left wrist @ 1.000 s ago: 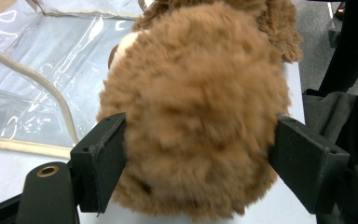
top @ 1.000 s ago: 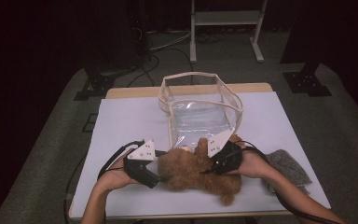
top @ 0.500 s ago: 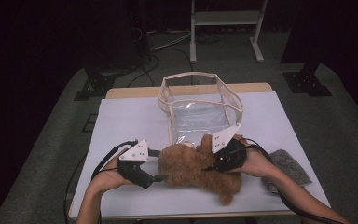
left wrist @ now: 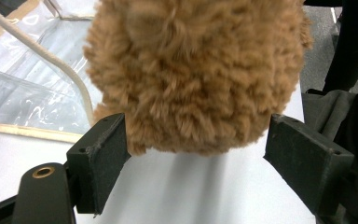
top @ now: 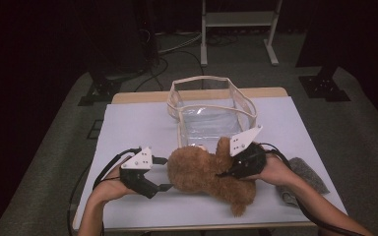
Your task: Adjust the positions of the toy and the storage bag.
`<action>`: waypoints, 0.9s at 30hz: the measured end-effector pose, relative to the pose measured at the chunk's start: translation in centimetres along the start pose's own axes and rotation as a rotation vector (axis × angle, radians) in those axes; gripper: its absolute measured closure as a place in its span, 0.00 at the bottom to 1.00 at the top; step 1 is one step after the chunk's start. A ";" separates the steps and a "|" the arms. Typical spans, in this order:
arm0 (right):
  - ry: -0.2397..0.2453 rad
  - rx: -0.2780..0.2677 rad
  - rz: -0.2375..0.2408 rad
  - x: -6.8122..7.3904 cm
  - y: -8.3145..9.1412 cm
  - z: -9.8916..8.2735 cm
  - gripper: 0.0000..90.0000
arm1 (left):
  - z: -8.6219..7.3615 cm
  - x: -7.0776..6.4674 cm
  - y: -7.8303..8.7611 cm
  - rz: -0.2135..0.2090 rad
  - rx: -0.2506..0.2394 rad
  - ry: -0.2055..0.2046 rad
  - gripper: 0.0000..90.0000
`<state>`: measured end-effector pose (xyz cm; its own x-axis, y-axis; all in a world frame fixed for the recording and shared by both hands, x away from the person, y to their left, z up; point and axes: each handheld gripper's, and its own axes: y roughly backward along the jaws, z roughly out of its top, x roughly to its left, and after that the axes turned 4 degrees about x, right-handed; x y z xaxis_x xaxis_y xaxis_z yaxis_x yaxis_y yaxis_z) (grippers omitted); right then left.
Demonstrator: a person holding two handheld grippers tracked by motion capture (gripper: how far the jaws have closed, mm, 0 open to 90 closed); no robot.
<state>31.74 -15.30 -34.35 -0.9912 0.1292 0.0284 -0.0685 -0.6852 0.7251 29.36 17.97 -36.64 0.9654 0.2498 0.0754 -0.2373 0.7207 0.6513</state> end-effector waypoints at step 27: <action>-0.018 -0.044 -0.008 -0.2 3.3 2.0 0.82 | -1.6 0.8 1.5 0.027 -0.021 0.035 0.22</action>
<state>31.93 -16.17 -30.57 -0.9885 0.1470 0.0355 -0.0814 -0.7151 0.6943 29.57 20.29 -36.84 0.9544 0.2913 0.0658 -0.2655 0.7268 0.6335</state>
